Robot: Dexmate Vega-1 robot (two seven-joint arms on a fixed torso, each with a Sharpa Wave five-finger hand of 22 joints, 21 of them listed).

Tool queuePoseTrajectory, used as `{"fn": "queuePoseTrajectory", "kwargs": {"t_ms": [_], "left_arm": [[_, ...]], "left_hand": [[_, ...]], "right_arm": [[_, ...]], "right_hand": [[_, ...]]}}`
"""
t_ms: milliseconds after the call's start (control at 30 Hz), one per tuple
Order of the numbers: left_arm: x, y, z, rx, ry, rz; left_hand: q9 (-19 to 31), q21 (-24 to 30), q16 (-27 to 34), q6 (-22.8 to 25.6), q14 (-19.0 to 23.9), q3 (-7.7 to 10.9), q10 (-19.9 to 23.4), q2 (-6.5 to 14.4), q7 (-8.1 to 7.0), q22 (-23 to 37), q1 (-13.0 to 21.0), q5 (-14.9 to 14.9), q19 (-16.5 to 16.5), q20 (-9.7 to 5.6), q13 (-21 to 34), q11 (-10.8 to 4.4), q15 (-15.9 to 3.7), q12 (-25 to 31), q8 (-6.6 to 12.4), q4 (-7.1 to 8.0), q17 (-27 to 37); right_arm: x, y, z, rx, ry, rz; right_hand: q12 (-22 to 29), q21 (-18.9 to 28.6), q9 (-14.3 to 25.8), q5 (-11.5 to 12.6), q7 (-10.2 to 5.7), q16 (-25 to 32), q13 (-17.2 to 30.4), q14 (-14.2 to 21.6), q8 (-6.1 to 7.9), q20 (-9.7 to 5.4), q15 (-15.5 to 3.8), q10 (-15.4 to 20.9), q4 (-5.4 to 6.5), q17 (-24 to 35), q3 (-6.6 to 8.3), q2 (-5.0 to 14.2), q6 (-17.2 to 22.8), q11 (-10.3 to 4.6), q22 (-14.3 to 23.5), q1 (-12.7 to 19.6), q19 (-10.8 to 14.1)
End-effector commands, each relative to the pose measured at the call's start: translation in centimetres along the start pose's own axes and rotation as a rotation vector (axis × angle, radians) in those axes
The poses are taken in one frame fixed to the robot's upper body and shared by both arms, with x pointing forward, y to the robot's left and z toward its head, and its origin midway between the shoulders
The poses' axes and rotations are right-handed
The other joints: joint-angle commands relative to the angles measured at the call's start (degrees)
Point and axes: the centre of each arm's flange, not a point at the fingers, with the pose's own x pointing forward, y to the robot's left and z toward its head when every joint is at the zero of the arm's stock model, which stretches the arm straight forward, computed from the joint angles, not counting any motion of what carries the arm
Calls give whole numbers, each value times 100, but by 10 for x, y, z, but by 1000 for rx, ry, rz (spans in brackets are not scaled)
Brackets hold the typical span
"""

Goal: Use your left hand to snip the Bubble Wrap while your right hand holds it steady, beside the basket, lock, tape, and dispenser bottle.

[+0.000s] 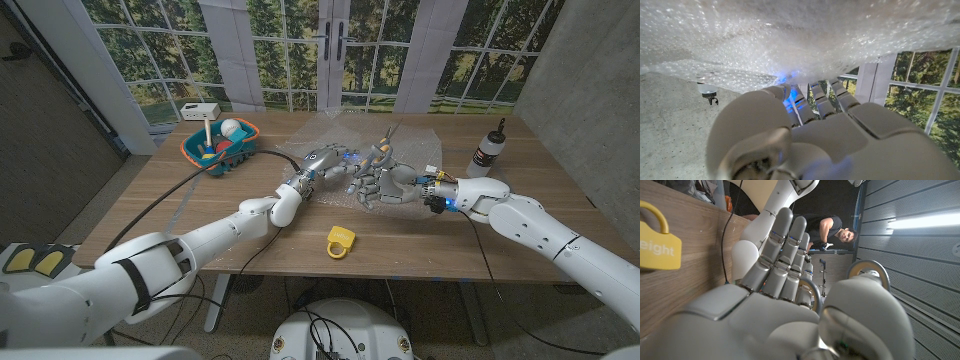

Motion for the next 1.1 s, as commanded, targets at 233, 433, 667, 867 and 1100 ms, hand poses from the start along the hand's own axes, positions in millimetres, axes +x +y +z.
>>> {"fn": "queuePoseTrajectory", "kwargs": {"t_ms": [233,433,667,867,1100], "left_arm": [[-4,8,0,-27,15,60],[-4,14,4,-28,12,84],[0,20,10,-33,13,121],[6,22,14,-30,4,129],[13,22,19,-36,3,146]], "left_hand": [[106,64,68,392,103,124,358,9,5,10,-114,-92,47,-16,159,-3,-944,162,187,-57,58],[144,69,71,481,78,132,420,9,4,12,-119,-118,43,-21,199,-2,-955,190,236,-94,75],[163,75,74,511,65,133,443,5,5,13,-119,-133,50,-22,219,-2,-960,200,254,-116,85],[190,85,95,558,72,123,484,1,7,14,-128,-159,61,-19,251,-3,-950,219,281,-136,105],[222,98,109,670,55,108,538,-27,4,17,-103,-195,71,-6,298,-1,-976,245,332,-225,123]], "right_arm": [[3,0,0,0,5,7],[3,2,-2,3,6,11],[5,5,-4,6,6,22],[2,3,-11,20,9,5],[3,6,-9,15,11,17]], "right_hand": [[-33,-23,21,-16,498,31,24,-50,-7,-99,-302,165,-18,-14,-14,83,544,-44,7,6,50],[-42,-29,21,-19,500,32,30,-51,-15,-99,-309,169,-17,-14,-16,84,537,-50,8,3,55],[-54,-36,21,-21,506,32,35,-53,-25,-101,-311,177,-16,-15,-16,90,529,-40,8,1,62],[-63,-44,21,-24,510,33,41,-44,-28,-96,-302,184,-18,-20,-16,90,531,-53,8,3,61],[-79,-53,21,-27,509,35,43,-42,-35,-93,-302,188,-17,-21,-21,87,530,-46,9,-1,64]]}}
